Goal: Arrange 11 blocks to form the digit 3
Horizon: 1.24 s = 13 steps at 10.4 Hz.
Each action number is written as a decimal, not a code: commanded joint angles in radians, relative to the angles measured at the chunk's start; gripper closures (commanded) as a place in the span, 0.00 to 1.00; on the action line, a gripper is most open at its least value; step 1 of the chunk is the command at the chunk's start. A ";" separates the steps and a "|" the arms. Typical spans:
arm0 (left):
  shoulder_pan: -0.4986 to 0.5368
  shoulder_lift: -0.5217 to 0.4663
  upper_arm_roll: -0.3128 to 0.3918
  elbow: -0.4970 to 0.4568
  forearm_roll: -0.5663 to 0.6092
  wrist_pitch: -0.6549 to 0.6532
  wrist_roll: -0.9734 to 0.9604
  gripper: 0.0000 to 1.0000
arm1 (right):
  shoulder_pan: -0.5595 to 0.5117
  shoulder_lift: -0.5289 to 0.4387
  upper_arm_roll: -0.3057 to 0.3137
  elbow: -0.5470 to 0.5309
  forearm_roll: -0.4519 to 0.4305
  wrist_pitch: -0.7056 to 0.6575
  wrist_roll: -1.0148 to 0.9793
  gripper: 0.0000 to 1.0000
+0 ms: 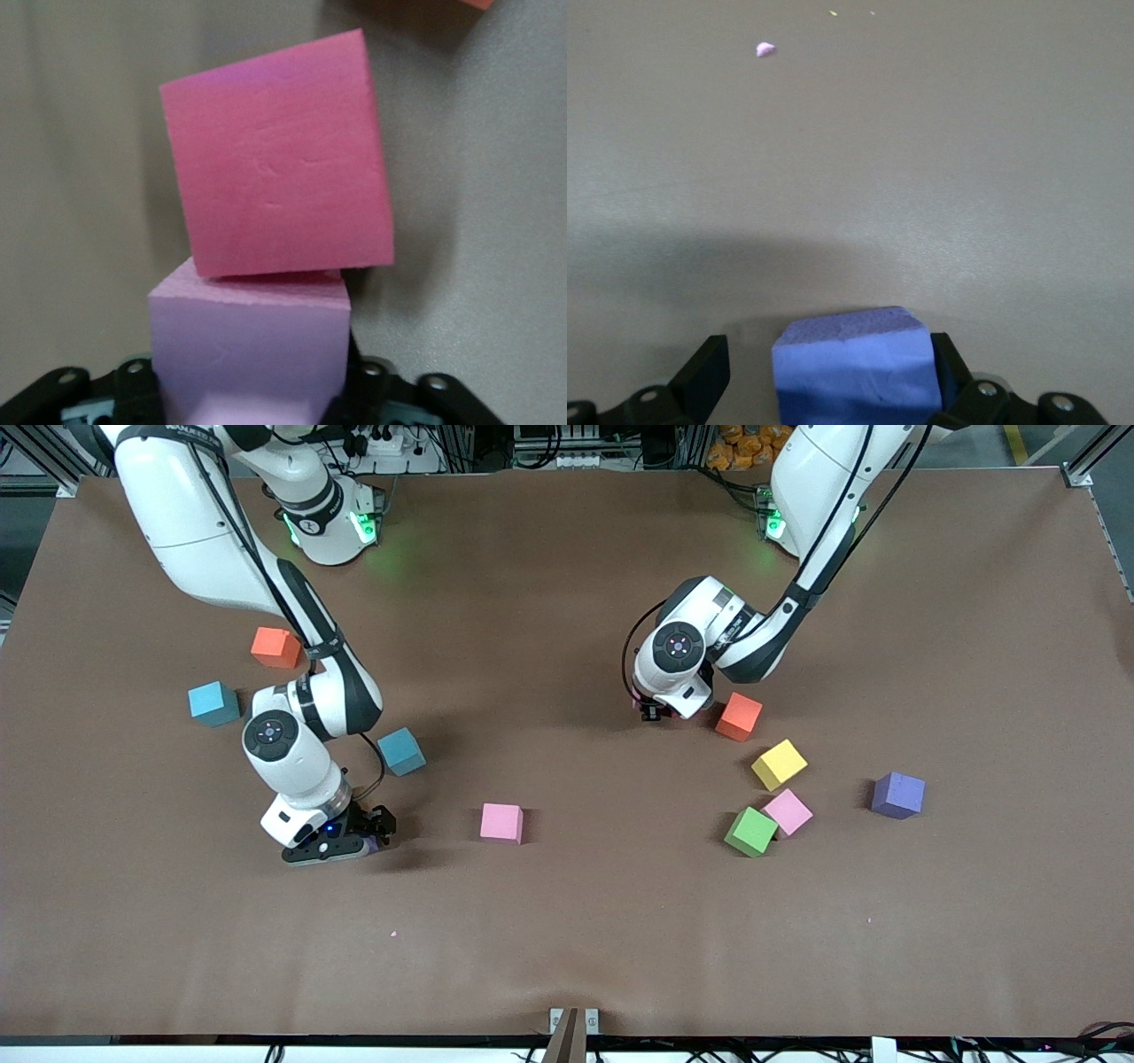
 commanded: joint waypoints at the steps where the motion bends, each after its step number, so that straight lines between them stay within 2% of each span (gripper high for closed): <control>1: -0.007 -0.002 -0.002 0.010 -0.012 0.001 0.025 0.65 | 0.011 -0.013 -0.022 -0.013 -0.023 0.010 -0.012 0.00; 3: -0.030 -0.011 -0.031 0.042 -0.015 -0.001 -0.007 0.68 | 0.010 -0.014 -0.022 -0.015 -0.023 0.009 -0.014 0.00; 6: -0.172 0.021 -0.035 0.129 -0.009 0.001 -0.164 0.68 | 0.010 -0.034 -0.019 -0.047 -0.021 0.010 -0.009 0.00; 10: -0.292 0.055 -0.019 0.134 0.012 0.076 -0.296 0.68 | 0.011 -0.054 -0.019 -0.078 -0.021 0.010 -0.014 0.00; 13: -0.316 0.066 -0.014 0.132 0.089 0.096 -0.413 0.68 | 0.010 -0.066 -0.018 -0.105 -0.021 0.018 -0.017 0.04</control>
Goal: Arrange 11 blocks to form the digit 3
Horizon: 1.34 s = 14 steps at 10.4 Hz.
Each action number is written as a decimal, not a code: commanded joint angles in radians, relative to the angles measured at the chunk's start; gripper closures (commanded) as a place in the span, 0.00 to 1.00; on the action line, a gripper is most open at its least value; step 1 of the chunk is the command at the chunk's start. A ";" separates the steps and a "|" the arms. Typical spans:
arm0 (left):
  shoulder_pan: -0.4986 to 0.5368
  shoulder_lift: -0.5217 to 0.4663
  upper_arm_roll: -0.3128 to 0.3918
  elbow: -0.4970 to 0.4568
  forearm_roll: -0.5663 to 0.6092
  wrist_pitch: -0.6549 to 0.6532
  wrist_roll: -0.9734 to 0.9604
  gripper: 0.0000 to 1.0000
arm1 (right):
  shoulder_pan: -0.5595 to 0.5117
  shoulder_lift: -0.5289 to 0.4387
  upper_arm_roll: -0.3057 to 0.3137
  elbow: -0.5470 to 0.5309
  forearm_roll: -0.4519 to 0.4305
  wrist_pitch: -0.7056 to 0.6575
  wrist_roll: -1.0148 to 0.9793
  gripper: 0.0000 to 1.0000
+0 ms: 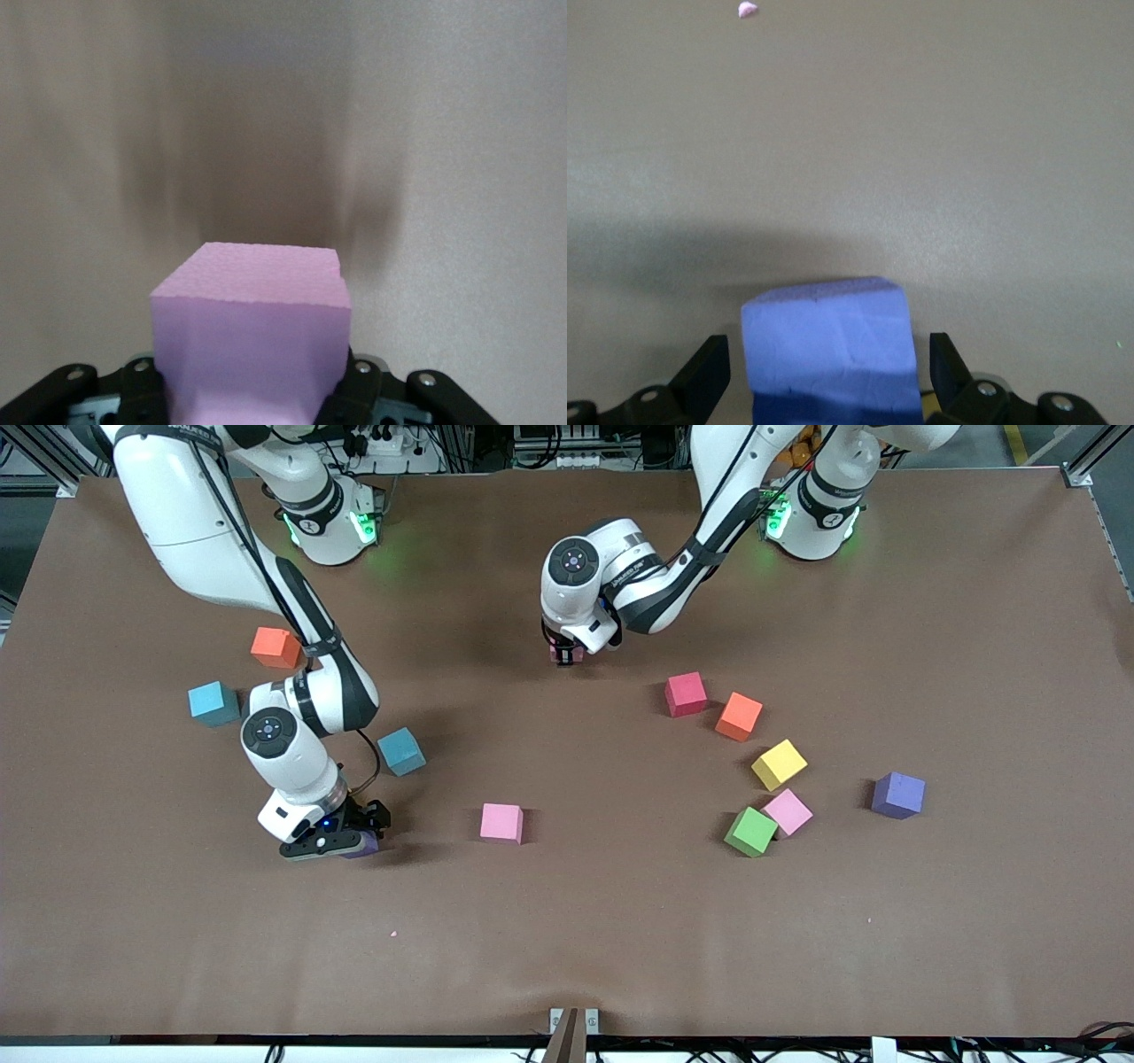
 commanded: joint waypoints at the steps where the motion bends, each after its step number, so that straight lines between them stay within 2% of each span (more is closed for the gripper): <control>1: -0.044 0.007 0.015 0.011 0.055 0.008 -0.093 0.68 | 0.008 -0.043 -0.006 -0.051 -0.014 0.012 -0.014 0.16; 2: -0.044 0.006 0.014 0.004 0.079 0.008 -0.110 0.68 | 0.007 -0.041 -0.006 -0.051 -0.014 0.012 -0.014 0.27; 6: -0.078 0.007 0.014 -0.018 0.167 0.022 -0.167 0.68 | 0.008 -0.043 -0.005 -0.033 -0.013 0.009 -0.014 0.47; 8: -0.080 0.010 0.014 -0.029 0.168 0.027 -0.168 0.68 | 0.008 -0.102 -0.002 -0.022 -0.013 -0.034 -0.062 0.49; 11: -0.078 0.016 0.014 -0.036 0.168 0.038 -0.170 0.63 | 0.007 -0.220 0.046 -0.028 -0.008 -0.178 -0.151 0.49; 13: -0.075 0.016 0.014 -0.036 0.168 0.036 -0.170 0.55 | 0.007 -0.306 0.116 -0.031 -0.008 -0.323 -0.172 0.49; 14: -0.075 0.016 0.014 -0.036 0.168 0.038 -0.170 0.44 | 0.001 -0.328 0.163 -0.040 -0.008 -0.374 -0.206 0.49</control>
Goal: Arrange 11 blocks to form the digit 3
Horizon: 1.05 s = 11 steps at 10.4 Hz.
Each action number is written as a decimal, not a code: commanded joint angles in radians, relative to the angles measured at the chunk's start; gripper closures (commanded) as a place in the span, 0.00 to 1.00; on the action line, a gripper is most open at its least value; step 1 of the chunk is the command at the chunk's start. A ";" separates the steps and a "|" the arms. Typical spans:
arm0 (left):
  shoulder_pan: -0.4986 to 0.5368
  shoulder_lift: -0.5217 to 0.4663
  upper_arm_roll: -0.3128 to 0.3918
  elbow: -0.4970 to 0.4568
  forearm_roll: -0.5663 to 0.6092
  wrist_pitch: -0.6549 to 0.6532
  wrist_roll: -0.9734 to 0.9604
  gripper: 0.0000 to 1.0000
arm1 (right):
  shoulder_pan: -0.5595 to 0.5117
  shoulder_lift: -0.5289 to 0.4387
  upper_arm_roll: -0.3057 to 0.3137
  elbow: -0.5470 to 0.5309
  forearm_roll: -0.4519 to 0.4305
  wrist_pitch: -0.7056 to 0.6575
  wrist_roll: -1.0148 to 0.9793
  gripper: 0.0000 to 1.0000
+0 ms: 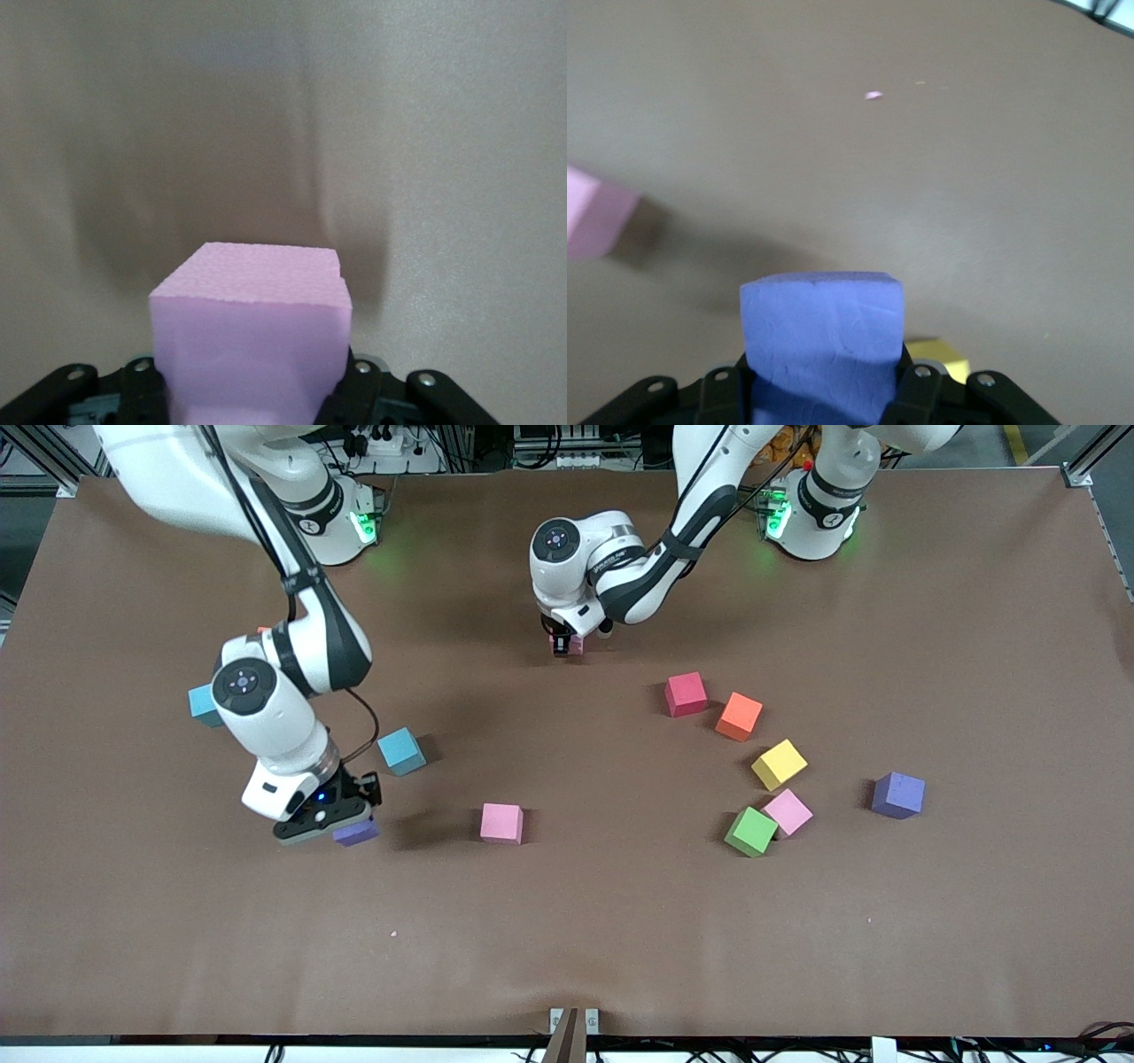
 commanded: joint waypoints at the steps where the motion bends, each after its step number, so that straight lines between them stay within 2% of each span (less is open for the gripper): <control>1: -0.002 -0.002 0.004 -0.005 0.043 0.019 -0.100 0.29 | -0.028 -0.070 0.114 -0.051 -0.005 -0.069 -0.085 0.49; 2: 0.004 -0.010 0.002 -0.005 0.043 0.019 -0.100 0.24 | -0.056 -0.089 0.165 -0.071 -0.006 -0.082 -0.116 0.49; 3: 0.004 -0.018 0.002 -0.005 0.043 0.018 -0.100 0.00 | -0.065 -0.128 0.188 -0.111 -0.006 -0.082 -0.128 0.47; 5: 0.005 -0.047 0.001 -0.006 0.043 0.010 -0.088 0.00 | -0.071 -0.199 0.195 -0.191 -0.005 -0.094 -0.262 0.47; 8: 0.030 -0.132 -0.002 -0.011 0.043 -0.062 -0.056 0.00 | -0.077 -0.236 0.196 -0.211 0.000 -0.146 -0.477 0.47; 10: 0.060 -0.189 -0.004 -0.012 0.043 -0.111 -0.031 0.00 | -0.062 -0.244 0.199 -0.220 0.003 -0.145 -0.482 0.47; 11: 0.108 -0.211 -0.007 -0.009 0.039 -0.128 0.007 0.00 | -0.050 -0.244 0.201 -0.220 0.003 -0.145 -0.482 0.47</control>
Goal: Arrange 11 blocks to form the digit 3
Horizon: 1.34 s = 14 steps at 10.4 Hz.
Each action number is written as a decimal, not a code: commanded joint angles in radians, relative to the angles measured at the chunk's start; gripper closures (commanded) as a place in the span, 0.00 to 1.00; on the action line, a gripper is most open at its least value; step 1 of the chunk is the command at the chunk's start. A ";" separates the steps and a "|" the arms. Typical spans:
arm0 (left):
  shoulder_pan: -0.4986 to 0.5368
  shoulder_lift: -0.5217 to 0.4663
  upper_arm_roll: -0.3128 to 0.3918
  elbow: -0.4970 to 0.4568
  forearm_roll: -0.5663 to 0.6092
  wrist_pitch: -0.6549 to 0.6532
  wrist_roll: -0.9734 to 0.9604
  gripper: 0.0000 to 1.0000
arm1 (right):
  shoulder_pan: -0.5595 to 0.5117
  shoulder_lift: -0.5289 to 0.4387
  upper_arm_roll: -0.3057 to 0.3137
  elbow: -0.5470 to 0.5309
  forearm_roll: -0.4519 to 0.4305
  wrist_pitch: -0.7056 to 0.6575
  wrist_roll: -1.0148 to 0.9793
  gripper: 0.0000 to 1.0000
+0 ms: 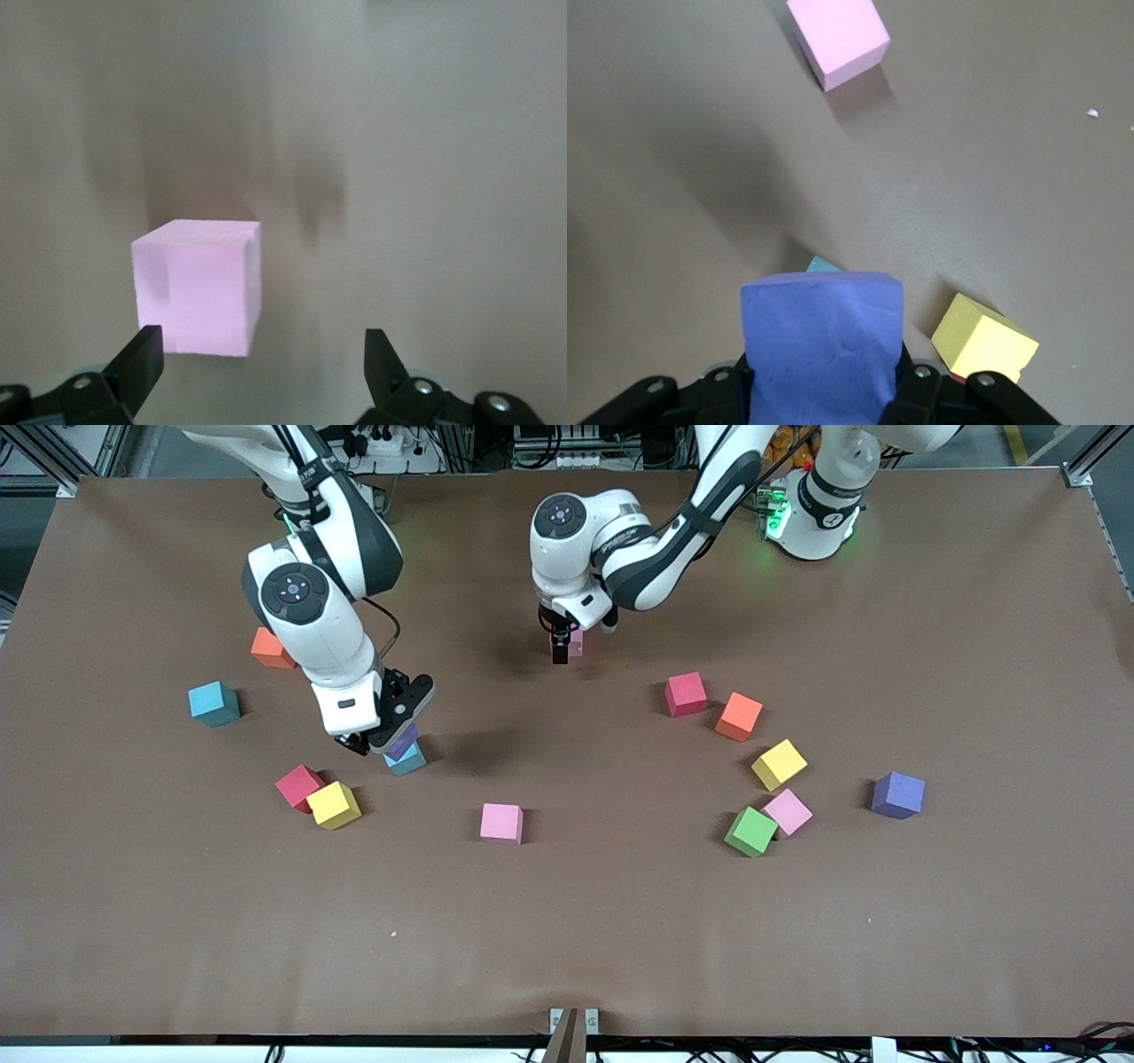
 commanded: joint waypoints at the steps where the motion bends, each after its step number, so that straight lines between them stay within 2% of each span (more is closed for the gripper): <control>1: 0.102 -0.071 -0.013 -0.018 0.029 -0.041 0.046 0.00 | 0.008 -0.036 0.012 -0.030 0.003 -0.002 -0.018 0.47; 3: 0.195 -0.077 -0.011 -0.013 0.026 -0.049 0.188 0.00 | 0.007 -0.035 0.012 -0.028 0.009 -0.013 -0.020 0.47; 5: 0.290 -0.076 -0.010 -0.010 0.031 -0.058 0.412 0.00 | 0.001 -0.044 0.012 -0.030 0.076 -0.030 -0.021 0.47; 9: 0.425 -0.083 -0.010 -0.012 0.038 -0.170 1.074 0.00 | 0.012 -0.027 0.012 -0.030 0.080 -0.010 -0.049 0.47; 11: 0.433 -0.086 -0.010 -0.021 0.037 -0.242 1.381 0.00 | 0.040 -0.025 0.012 -0.048 0.083 0.013 -0.058 0.47; 14: 0.433 -0.088 -0.014 -0.076 0.038 -0.241 1.573 0.00 | 0.148 0.017 0.011 -0.051 0.083 0.040 -0.093 0.47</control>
